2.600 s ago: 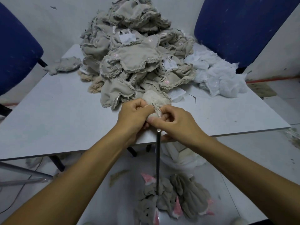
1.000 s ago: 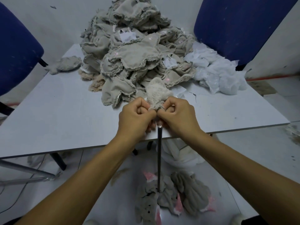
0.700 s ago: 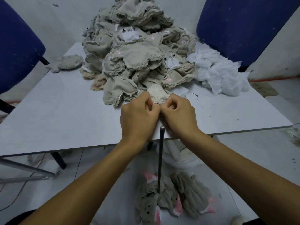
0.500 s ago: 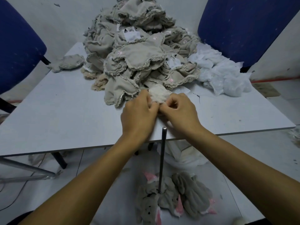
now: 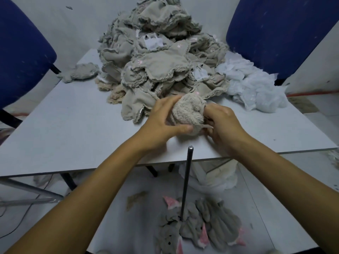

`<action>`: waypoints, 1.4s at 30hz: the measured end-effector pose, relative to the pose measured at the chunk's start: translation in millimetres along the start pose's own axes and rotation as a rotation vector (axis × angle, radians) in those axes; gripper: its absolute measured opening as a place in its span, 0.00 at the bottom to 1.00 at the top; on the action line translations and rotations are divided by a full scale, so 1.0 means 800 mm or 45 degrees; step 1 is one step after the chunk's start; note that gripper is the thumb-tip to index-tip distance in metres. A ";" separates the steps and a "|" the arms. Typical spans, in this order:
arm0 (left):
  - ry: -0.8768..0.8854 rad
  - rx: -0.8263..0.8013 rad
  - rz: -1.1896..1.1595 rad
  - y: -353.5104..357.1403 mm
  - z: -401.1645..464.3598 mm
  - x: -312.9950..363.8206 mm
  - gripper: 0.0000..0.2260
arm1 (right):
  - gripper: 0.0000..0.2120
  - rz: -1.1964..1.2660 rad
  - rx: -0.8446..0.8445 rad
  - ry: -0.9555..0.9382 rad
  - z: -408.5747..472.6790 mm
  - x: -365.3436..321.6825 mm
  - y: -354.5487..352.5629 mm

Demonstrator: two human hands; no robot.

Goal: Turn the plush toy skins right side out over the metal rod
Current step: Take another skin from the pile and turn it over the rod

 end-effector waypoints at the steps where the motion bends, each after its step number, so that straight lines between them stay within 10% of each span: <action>1: -0.025 -0.050 -0.120 0.006 -0.001 -0.003 0.30 | 0.02 -0.013 -0.034 0.034 -0.001 0.002 0.001; 5: -0.169 0.199 -0.072 -0.012 0.001 -0.023 0.26 | 0.04 -0.020 0.027 0.030 -0.004 0.003 -0.015; 10: -0.381 0.328 -0.183 -0.019 0.002 -0.052 0.12 | 0.05 -1.035 -0.069 -0.936 -0.047 -0.066 0.015; 28: -0.331 0.085 -0.502 0.006 0.007 -0.062 0.19 | 0.18 -0.676 -0.224 -0.313 -0.018 -0.027 0.002; 36: -0.280 0.092 -0.447 0.011 0.002 -0.052 0.17 | 0.14 -1.513 -0.349 -0.657 -0.036 -0.039 0.033; 42: -0.304 0.161 -0.461 0.007 0.001 -0.052 0.15 | 0.05 -1.223 -0.115 -1.077 -0.068 -0.061 0.033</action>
Point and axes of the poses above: each hand's wrist, its own z-axis towards the middle knuckle, its own y-axis out of the palm, x = y × z, the point moved 9 cm from there along z, towards the middle knuckle, and after that the axes turned 12 degrees about z, right-handed, at the moved point
